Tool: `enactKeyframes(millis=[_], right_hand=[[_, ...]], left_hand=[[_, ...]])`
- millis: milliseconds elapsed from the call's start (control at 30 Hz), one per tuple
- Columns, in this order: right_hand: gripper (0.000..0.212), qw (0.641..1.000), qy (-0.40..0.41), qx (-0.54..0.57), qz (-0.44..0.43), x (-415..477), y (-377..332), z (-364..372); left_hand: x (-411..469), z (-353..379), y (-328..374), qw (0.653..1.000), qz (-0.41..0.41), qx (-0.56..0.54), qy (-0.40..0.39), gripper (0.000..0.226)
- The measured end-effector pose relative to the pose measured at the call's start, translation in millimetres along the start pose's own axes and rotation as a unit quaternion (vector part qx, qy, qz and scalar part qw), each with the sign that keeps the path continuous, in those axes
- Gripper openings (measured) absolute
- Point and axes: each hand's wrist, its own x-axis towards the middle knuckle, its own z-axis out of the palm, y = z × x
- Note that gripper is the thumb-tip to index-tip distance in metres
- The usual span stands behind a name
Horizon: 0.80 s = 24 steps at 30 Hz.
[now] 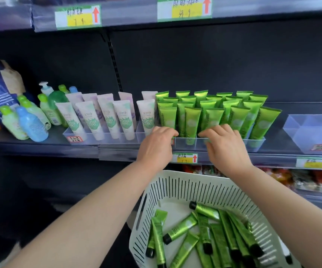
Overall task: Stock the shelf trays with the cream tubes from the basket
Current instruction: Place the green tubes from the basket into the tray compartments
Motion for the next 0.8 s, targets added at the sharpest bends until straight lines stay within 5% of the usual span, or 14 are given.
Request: enactKeyframes(millis=[167,433,800], right_hand=[[0.049,0.994,-0.083,-0.061,0.046,-32,31,8],[0.066,0.976,-0.157,-0.121,0.089,-48,58,11],[0.065,0.978,-0.147,-0.110,0.103,-37,62,18]], left_hand=[[-12,29,23,0.995,0.013,0.072,-0.063,0.064],[-10,48,48,0.975,-0.075,0.137,-0.160,0.077],[15,48,51,0.965,-0.087,0.150,-0.199,0.079]])
